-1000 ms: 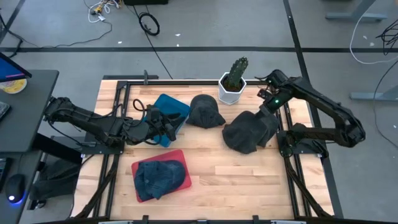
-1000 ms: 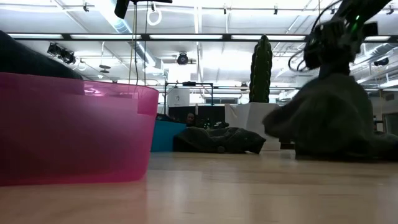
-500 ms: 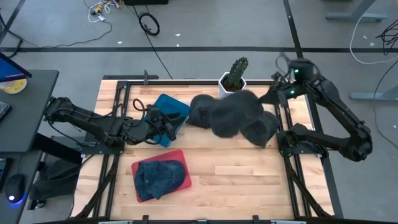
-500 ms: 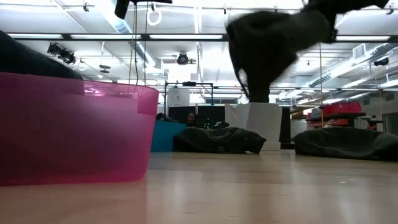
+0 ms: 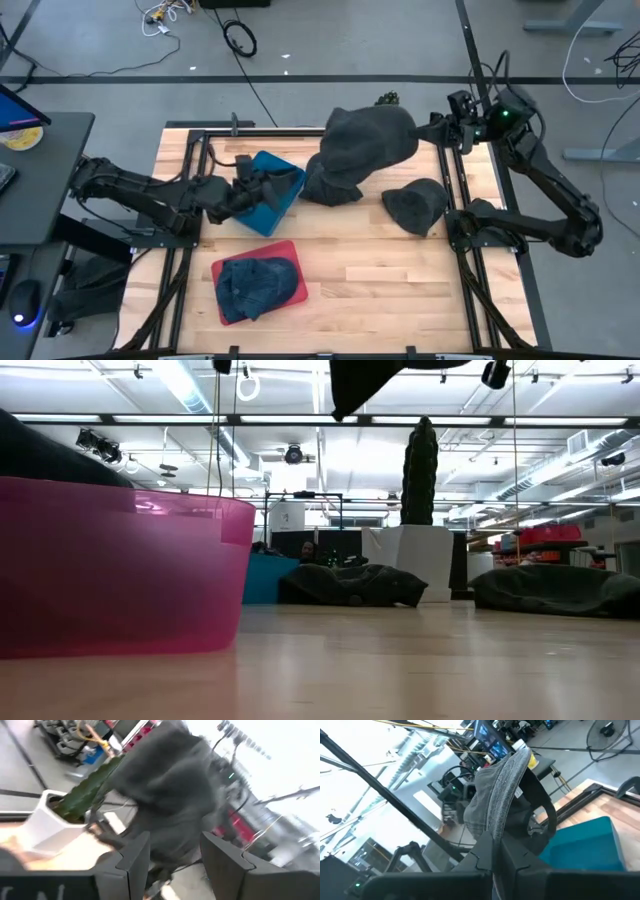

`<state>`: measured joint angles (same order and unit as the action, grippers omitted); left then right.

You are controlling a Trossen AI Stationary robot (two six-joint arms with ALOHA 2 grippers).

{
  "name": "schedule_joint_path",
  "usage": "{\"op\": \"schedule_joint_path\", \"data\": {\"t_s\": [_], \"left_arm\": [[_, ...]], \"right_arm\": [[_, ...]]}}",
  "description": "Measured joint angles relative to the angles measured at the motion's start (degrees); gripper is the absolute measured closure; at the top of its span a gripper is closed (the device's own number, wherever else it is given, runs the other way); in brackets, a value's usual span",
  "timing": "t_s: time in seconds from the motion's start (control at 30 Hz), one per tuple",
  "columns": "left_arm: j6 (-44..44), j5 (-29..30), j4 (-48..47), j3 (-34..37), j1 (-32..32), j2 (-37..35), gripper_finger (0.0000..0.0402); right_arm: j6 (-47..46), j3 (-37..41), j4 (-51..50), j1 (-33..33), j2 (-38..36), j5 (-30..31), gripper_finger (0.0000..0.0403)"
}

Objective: Pick & Place hat
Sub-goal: Put the middle black cap into the blue bin

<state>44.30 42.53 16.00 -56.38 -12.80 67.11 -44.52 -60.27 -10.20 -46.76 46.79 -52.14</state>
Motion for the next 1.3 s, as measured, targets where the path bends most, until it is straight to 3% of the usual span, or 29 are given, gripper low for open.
{"op": "schedule_joint_path", "data": {"t_s": [0.17, 0.27, 0.6, 0.7, 0.97, 1.13, 1.3], "left_arm": [[-0.85, -5.18, 5.80, 0.00, 2.09, 0.00, 0.0214], [-0.78, -9.27, 7.29, 0.00, 3.46, 0.00, 0.0189], [-0.16, -14.33, 7.64, -0.06, 5.84, 0.62, 0.0112], [-0.16, -14.39, 8.00, 0.02, 6.03, 1.63, 0.0111], [-4.84, -18.23, 19.97, 0.00, 6.25, 7.16, 0.0110], [-4.74, -18.36, 21.22, -0.01, 6.25, 9.11, 0.0111], [-8.17, -18.35, 25.50, 0.00, 6.22, 9.09, 0.0137]], "right_arm": [[1.45, 0.00, 0.37, 2.20, 0.92, 1.82, 0.0396], [1.32, 0.00, 2.07, 3.40, 1.72, 2.12, 0.0396], [1.22, 0.00, 7.59, 7.44, 4.11, 7.09, 0.0396], [0.60, 0.00, 9.10, 8.79, 4.90, 8.31, 0.0396], [0.60, 0.00, 10.08, 13.21, 7.97, 10.75, 0.0396], [0.87, 0.00, 11.28, 15.81, 9.72, 12.43, 0.0396], [1.97, 0.00, 11.25, 16.91, 11.39, 12.76, 0.0397]]}}
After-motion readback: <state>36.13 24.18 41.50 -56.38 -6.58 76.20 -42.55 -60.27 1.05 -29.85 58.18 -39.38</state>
